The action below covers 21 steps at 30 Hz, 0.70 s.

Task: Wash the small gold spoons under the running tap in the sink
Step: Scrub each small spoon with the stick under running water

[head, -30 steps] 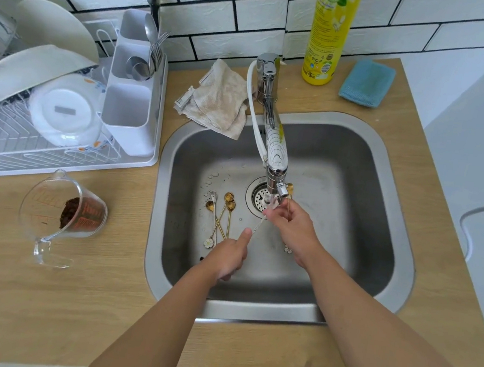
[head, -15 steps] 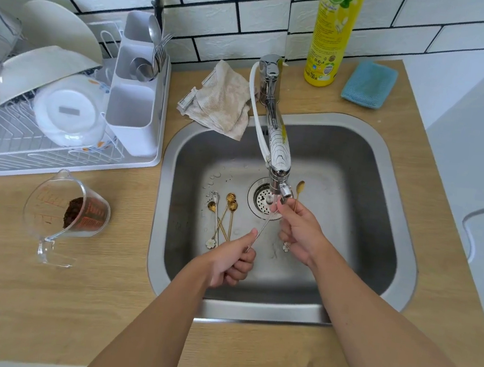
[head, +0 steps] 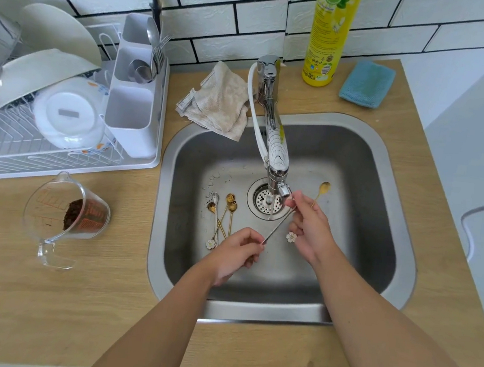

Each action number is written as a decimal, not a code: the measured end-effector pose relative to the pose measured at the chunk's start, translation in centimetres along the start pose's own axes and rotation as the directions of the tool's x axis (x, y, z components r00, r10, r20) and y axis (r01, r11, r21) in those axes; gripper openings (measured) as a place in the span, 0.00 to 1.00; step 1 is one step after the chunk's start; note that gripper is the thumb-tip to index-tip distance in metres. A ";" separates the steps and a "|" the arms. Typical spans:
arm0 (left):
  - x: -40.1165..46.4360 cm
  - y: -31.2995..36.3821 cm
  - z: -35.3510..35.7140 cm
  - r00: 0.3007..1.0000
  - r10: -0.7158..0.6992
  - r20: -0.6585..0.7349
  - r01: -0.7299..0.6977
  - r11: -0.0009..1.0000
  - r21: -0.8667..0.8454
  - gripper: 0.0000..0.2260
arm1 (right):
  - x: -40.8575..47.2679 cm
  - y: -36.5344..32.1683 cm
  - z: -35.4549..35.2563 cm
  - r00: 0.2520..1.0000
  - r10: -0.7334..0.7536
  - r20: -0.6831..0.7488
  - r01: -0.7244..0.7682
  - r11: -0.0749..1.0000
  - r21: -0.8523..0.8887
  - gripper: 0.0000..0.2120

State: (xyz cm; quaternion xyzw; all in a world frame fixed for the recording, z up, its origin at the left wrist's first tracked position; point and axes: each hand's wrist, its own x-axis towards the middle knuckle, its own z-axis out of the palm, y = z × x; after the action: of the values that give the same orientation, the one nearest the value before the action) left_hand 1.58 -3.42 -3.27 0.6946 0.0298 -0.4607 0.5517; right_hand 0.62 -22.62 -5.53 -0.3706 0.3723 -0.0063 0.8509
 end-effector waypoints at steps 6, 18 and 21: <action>-0.2 -0.6 -0.2 0.992 0.041 -0.117 0.000 0.946 0.325 0.08 | 0.3 -0.3 -0.2 0.999 -0.028 -0.046 0.034 0.990 0.136 0.06; -0.3 0.4 -1.2 0.852 -0.499 -0.156 0.514 0.855 0.068 0.25 | -0.5 1.3 0.8 0.974 0.094 0.205 -0.041 0.968 -0.249 0.09; -0.1 0.0 -1.2 0.843 -0.482 -0.240 0.523 0.838 0.156 0.27 | -0.6 1.9 0.8 0.991 0.026 0.132 0.044 0.864 -0.501 0.14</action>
State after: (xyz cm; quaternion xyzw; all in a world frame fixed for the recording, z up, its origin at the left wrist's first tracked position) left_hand 2.21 -2.44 -3.29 0.7585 0.2144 -0.5213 0.3270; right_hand 0.25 -20.57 -5.99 -0.5809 0.3014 0.1118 0.7478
